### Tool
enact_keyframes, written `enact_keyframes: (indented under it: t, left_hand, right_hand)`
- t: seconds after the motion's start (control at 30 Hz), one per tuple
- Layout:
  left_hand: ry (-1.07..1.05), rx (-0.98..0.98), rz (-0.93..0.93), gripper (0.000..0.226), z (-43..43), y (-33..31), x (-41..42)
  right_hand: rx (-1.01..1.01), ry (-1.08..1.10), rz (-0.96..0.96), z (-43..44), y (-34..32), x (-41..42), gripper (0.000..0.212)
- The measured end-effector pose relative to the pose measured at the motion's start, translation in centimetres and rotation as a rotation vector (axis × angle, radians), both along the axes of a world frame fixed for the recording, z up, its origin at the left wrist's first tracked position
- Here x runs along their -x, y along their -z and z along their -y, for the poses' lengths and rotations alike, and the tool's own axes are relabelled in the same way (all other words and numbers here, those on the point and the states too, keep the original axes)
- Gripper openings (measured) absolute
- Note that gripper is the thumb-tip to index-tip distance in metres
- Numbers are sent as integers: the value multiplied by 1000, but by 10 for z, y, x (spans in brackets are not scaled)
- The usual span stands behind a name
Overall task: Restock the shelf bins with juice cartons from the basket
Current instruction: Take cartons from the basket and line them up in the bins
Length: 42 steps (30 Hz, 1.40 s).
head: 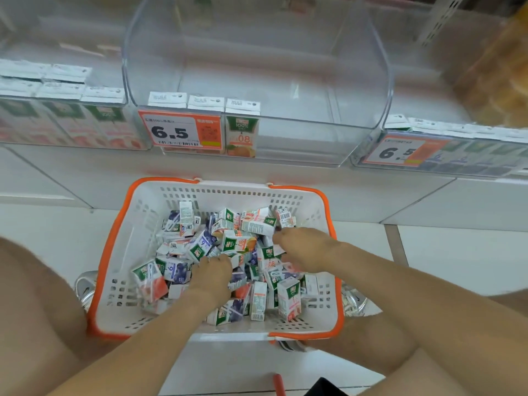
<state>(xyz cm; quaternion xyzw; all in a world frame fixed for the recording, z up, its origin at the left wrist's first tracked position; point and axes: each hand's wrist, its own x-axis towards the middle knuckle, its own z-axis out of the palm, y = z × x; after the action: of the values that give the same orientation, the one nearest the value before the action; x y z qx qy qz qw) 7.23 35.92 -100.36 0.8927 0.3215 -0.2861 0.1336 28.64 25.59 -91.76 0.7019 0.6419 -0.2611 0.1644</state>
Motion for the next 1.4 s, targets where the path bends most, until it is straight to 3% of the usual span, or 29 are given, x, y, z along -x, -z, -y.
enact_keyframes:
  t: [0.13, 0.27, 0.37, 0.47, 0.53, 0.63, 0.73, 0.8, 0.9, 1.0, 1.13, 1.27, 1.4]
  left_hand:
    - [-23, 95, 40, 66, 1, -16, 2]
    - [-193, 253, 315, 34, -20, -56, 3]
    - [-462, 468, 521, 15, -41, -92, 5]
    - [-709, 796, 687, 19, -53, -129, 10]
    - [-751, 915, 770, 24, -57, -154, 14]
    - [-662, 845, 868, 47, -63, -178, 22]
    - [-517, 651, 937, 71, -67, -199, 32]
    - [-482, 548, 961, 55, -68, -215, 38]
    - [-432, 550, 992, 31, -70, -244, 43]
    - [-356, 531, 1009, 19, -81, -266, 48]
    - [-309, 483, 977, 17, -106, -290, 60]
    - [-244, 376, 1010, 18, -127, -315, 73]
    - [-209, 187, 1038, 22, -149, -326, 87]
  right_hand:
    - [-177, 254, -223, -18, -35, 5, 42]
    - [-408, 351, -335, -24, -76, 13, 31]
    - [-585, 413, -371, -22, -105, 18, 31]
    - [-682, 436, -378, -18, -126, 19, 32]
    - [-699, 451, -376, -16, -136, 20, 29]
    - [-683, 537, -435, -18, -144, 22, 21]
    - [-702, 655, -638, -17, -156, 25, 16]
    - [-743, 704, -770, -18, -169, 32, 13]
    - [-726, 742, -916, -18, -185, 42, 13]
    - [-667, 708, -859, -19, -197, 51, 37]
    - [-790, 699, -816, -29, -225, 69, 24]
    - [-939, 713, -650, -46, -244, 87, 38]
    - [-1012, 614, -559, -69, -252, 98, 35]
